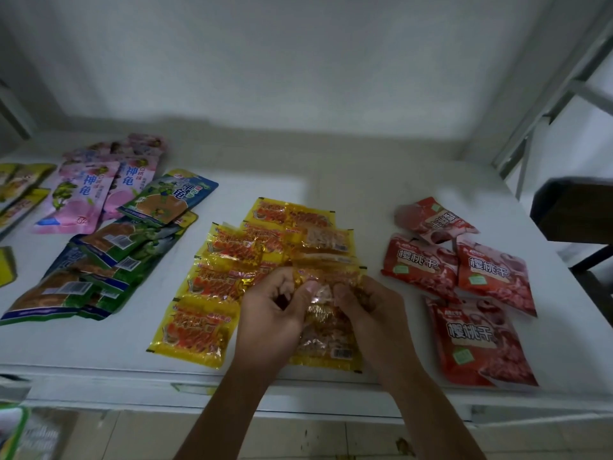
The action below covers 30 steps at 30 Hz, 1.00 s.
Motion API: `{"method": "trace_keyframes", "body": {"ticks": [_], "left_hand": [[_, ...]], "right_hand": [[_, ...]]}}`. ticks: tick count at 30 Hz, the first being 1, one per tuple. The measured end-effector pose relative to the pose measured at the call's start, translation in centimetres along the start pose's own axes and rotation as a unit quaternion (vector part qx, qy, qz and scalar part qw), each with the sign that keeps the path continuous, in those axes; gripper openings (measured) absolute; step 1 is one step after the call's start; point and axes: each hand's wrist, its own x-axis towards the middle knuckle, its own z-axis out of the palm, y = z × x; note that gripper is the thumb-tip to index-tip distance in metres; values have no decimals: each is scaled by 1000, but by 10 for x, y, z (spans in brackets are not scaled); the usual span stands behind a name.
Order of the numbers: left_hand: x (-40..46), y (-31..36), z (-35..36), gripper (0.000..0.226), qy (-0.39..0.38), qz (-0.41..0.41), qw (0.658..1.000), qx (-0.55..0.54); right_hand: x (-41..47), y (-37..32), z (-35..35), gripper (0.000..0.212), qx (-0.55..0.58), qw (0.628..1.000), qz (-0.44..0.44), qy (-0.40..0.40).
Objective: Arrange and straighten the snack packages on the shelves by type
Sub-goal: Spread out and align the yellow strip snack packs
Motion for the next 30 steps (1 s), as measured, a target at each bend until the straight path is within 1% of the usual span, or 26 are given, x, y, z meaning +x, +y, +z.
{"method": "trace_keyframes", "body": {"ticks": [4,6,7,8,11,14,15,18,21,22,24,26,28,30], "left_hand": [[0,3,0,44,-17,-9,1000,10],[1,0,-2,38,-13,2,999,34],[2,-3,-2,41,-10,3,999,44],[2,-6,-2,44,-5,5,999,47],[2,-8,-2,50,-3,15,999,42],[3,-9,-1,42,-6,35,996,76],[3,-10,-2,37,-3,39,995,90],[2,-10,-1,32,0,23,994,110],[2,-8,-2,30,-6,13,995,104],[2,-7,-2,33,-6,15,995,96],[2,-5,-2,40,-6,24,996,81],[1,-4,-2,45,-11,34,997,67],[0,-2,-1,47,-20,43,998,45],[-1,0,-2,47,-27,49,998,27]], "right_hand": [[1,1,0,24,-38,999,-16,-6],[2,1,1,16,-48,999,-20,1],[2,2,1,10,-50,999,-20,6],[1,2,2,12,-52,998,-20,9],[0,1,4,33,-49,998,-27,19],[-1,-1,5,48,-42,998,-44,23],[-2,0,6,48,-42,998,-48,26],[0,3,6,31,-58,997,-46,38],[4,7,4,26,-83,995,-36,37],[4,7,4,26,-79,996,-28,35],[3,5,4,29,-53,998,-19,35],[2,-2,3,34,17,999,-10,27],[5,-7,1,40,107,994,33,8],[10,-9,-2,36,132,988,76,7]]}}
